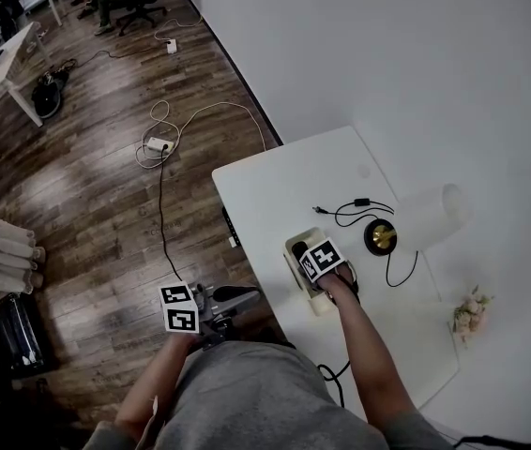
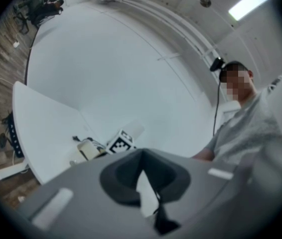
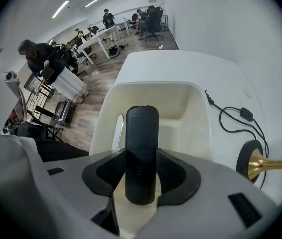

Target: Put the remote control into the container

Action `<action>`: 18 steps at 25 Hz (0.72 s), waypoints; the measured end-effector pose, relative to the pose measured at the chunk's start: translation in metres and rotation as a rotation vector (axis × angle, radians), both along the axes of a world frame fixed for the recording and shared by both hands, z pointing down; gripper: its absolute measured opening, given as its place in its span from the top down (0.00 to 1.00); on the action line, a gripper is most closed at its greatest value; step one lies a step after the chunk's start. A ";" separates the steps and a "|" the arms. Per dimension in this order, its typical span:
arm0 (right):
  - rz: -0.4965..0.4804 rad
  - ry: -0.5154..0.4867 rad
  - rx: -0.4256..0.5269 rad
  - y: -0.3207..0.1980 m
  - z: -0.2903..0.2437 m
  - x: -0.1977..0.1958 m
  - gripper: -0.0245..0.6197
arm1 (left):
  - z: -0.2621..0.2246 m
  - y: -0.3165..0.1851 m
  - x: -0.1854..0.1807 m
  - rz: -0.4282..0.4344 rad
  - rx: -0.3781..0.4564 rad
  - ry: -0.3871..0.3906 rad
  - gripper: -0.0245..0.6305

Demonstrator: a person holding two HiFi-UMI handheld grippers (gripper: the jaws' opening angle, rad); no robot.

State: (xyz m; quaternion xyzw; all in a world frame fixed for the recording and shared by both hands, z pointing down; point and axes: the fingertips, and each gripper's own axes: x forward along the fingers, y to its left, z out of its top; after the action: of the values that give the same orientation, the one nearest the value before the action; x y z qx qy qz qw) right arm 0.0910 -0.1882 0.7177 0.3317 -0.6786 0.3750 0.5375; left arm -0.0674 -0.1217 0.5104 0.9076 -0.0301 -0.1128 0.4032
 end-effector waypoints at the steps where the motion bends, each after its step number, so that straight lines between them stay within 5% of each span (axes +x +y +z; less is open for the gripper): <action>1: -0.004 0.009 -0.006 0.000 0.003 0.000 0.65 | 0.000 0.000 0.001 -0.001 -0.001 0.000 0.96; 18: 0.009 0.100 -0.087 0.002 0.042 0.004 0.65 | 0.004 0.000 0.000 -0.006 -0.016 -0.011 0.96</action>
State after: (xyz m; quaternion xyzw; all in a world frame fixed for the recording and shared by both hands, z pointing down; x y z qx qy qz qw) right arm 0.0952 -0.1858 0.7596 0.3292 -0.6326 0.3895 0.5829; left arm -0.0677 -0.1213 0.5140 0.9048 -0.0361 -0.1090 0.4102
